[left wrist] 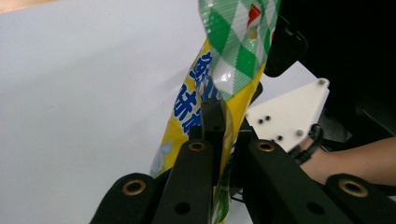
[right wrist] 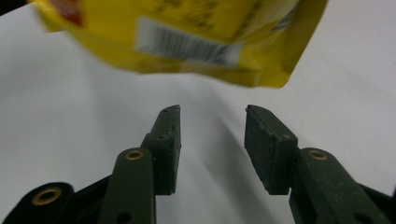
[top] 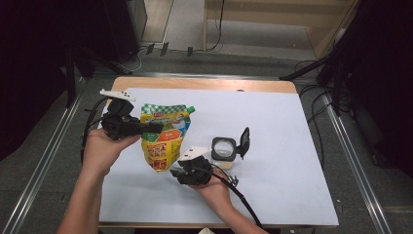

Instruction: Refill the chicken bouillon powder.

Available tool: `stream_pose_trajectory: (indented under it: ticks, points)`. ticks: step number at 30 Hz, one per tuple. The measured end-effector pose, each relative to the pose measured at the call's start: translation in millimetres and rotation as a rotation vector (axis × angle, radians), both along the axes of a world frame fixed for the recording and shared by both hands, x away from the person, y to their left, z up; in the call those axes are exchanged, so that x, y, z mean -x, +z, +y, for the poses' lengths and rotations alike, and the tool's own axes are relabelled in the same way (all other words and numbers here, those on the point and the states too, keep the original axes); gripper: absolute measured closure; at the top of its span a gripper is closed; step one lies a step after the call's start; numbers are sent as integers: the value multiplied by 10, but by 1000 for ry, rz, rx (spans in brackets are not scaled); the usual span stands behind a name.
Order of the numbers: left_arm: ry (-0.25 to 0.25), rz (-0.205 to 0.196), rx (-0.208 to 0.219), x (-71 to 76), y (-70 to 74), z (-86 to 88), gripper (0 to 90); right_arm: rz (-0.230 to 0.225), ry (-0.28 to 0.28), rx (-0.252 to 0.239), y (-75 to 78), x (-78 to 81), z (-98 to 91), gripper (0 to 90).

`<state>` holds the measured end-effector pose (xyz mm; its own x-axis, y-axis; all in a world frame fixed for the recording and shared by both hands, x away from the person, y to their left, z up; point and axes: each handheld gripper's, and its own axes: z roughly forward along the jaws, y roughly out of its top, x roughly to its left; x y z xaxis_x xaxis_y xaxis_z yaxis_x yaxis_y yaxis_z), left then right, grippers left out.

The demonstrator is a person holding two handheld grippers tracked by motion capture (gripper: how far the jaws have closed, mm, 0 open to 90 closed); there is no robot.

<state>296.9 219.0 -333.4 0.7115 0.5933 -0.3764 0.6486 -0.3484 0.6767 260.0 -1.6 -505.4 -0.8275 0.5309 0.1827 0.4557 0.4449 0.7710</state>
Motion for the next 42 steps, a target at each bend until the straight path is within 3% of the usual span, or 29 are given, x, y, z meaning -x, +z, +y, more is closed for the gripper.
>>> stream_pose_trajectory:
  ticks: [2,11,13,17,18,19,24,29,33,42]
  points:
    - [-8,10,16,20,8,-19,900,-2,-30,0,-33,-29,6,592]
    - [-32,42,43,46,28,-64,900,-12,-73,-16,-87,-67,-3,599]
    - [-39,56,65,56,20,-58,900,-14,-81,-30,-87,-63,-8,599]
    - [-27,71,73,39,-12,-47,900,-38,-62,-60,-62,-26,-18,600]
    - [-20,73,63,25,-36,-63,900,-64,-46,-81,-21,15,-27,607]
    - [-21,74,70,20,-44,-68,900,-75,-40,-59,-5,35,-26,606]
    - [-8,64,64,11,-58,-126,900,-102,1,-53,39,106,-98,610]
    - [-12,55,45,3,-96,-231,879,-111,32,-28,103,190,-159,617]
    - [-28,64,25,0,-137,-315,837,-108,58,-30,143,259,-198,608]
    - [-70,73,8,-5,-237,-503,770,-85,58,-60,158,328,-302,600]
